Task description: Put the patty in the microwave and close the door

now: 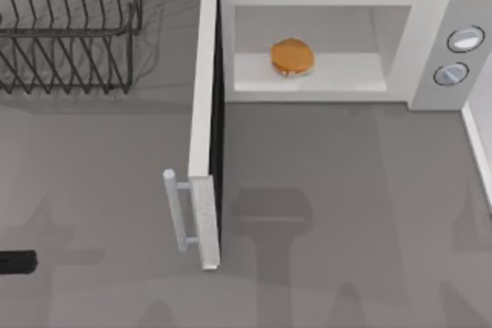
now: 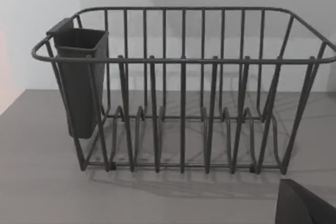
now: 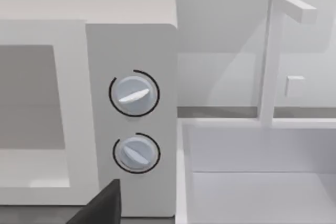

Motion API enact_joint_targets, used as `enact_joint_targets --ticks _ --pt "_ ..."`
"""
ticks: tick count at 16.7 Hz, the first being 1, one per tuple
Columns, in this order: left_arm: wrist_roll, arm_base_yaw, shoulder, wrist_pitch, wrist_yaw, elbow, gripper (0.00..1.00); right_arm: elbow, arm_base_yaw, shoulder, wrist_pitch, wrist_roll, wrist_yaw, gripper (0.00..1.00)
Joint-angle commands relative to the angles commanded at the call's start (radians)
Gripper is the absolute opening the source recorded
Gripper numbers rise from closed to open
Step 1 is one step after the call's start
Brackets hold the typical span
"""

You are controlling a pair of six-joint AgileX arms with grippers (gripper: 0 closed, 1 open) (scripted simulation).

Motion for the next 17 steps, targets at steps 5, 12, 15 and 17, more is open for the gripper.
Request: enact_joint_targets --ticks 5,12,15,17 --pt "-0.006 0.016 0.076 0.002 -0.002 0.037 0.0 0.0 0.0 0.0 0.0 0.0 0.0 1.0" --pt "-0.139 -0.12 0.454 -0.115 -0.068 0.284 0.0 0.0 0.0 0.0 0.0 0.0 0.0 1.0" --pt "-0.222 -0.193 0.736 -0.181 -0.094 0.426 0.0 0.0 0.0 0.0 0.0 0.0 0.0 1.0" --pt "-0.277 -0.237 0.913 -0.22 -0.109 0.52 0.0 0.0 0.0 0.0 0.0 0.0 0.0 1.0"
